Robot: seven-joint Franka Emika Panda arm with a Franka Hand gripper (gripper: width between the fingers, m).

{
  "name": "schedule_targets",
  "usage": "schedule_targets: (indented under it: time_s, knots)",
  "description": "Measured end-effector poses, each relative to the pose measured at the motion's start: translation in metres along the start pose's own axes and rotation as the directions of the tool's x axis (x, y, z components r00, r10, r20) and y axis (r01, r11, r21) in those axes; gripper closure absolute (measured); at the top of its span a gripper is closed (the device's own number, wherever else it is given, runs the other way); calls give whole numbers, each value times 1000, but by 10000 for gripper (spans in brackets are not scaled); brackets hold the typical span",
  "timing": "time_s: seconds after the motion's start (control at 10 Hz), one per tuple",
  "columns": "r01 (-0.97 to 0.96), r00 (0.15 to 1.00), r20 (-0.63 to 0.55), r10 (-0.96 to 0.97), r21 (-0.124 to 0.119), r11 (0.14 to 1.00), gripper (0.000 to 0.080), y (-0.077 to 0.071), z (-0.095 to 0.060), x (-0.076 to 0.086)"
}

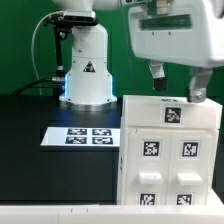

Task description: Assemble cabinet

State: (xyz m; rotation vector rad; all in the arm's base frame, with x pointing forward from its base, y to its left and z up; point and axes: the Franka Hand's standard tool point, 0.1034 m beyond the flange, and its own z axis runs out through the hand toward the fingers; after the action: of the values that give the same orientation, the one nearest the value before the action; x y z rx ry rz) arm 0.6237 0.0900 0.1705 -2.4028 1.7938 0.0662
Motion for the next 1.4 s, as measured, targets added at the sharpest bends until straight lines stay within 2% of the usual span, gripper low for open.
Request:
schedule_targets:
  time_s: [0.1, 0.4, 0.5, 0.6, 0.7, 0.8, 1.1, 1.3, 1.4]
  knots:
    - [38, 999, -22, -38, 29, 999, 1, -1, 1, -2]
    - [268, 963, -33, -268, 14, 963, 3, 0, 0, -1]
    - [437, 897, -59, -437, -13, 899, 3, -3, -6, -2]
    - [622, 779, -71, -623, -40, 782, 3, -5, -10, -7]
    - [736, 671, -72, -738, -52, 675, 3, -7, -12, -13]
    - [773, 628, -81, -774, -51, 632, 3, -9, -12, -15]
    - [888, 450, -68, -890, -70, 454, 3, -8, -11, -12]
    - [992, 63, -52, -997, -108, 68, 3, -12, -11, -17]
    - [991, -65, -56, -996, -125, -57, 3, -15, -10, -24]
